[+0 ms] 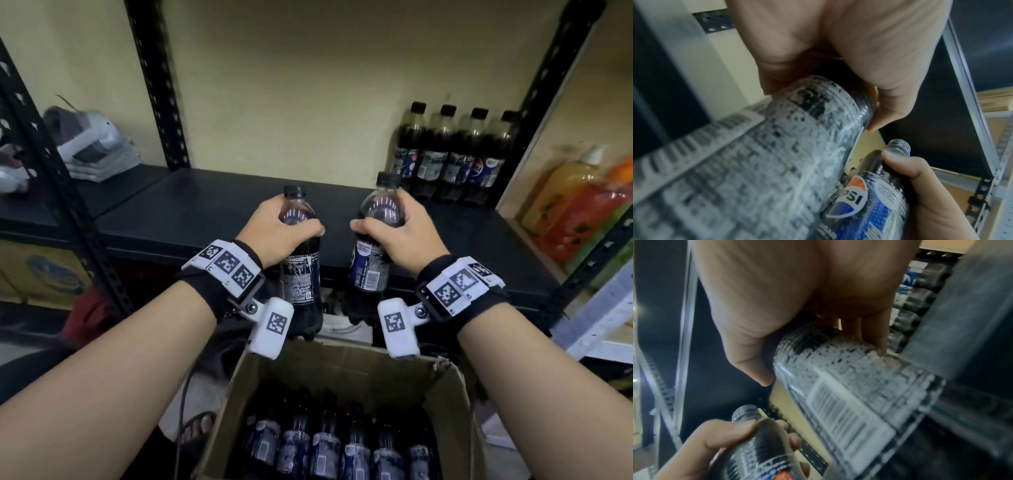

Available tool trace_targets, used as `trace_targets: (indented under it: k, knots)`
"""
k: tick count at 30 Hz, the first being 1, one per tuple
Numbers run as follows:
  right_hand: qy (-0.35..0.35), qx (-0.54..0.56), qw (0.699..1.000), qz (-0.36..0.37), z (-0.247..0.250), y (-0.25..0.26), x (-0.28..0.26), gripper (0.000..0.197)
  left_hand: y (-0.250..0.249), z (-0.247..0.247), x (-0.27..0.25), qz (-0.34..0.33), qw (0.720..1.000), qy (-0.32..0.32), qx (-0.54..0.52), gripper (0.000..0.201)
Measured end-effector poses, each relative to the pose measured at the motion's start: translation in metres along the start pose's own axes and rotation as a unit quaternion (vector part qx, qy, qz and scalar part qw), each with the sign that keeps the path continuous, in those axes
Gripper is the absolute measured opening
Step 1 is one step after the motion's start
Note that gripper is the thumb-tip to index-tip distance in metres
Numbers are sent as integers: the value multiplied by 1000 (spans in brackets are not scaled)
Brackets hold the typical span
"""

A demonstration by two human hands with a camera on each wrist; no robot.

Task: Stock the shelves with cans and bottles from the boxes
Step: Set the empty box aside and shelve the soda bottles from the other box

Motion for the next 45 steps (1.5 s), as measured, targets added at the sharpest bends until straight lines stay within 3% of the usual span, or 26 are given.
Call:
trace_targets:
  k: [4, 12, 25, 29, 32, 38, 41, 45]
  knots:
    - [-15, 2, 999, 49, 17, 32, 29, 38, -35, -5, 32, -43, 999, 4, 2, 23]
    - [-31, -10, 994, 104, 21, 34, 72, 45, -49, -18, 81, -108, 994, 10, -7, 27]
    - [-43, -13, 995, 85, 18, 1, 93, 46, -36, -37, 124, -154, 988, 19, -9, 29]
    - [-23, -19, 996, 80, 14, 1, 91, 49, -37, -49, 117, -178, 983, 44, 15, 44]
    - [-5, -24, 997, 68, 13, 2, 89, 49, -38, -53, 113, -180, 982, 52, 32, 49]
    - [6, -12, 998, 62, 16, 7, 79, 49, -38, -50, 105, -157, 982, 91, 45, 35]
    - [21, -41, 997, 54, 18, 8, 73, 54, -35, -44, 100, -124, 986, 104, 33, 48]
    - [47, -159, 984, 73, 31, 17, 66, 78, -38, -29, 90, -100, 988, 100, 60, 71]
Point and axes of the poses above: each hand's wrist, its own x-axis towards the middle knuckle, its own z-axis out of the back of the hand, y = z × x, the point moved 8 cm from there along x, towards the middle knuckle, and after that the axes turned 13 degrees about -x, right-handed, at the moved point
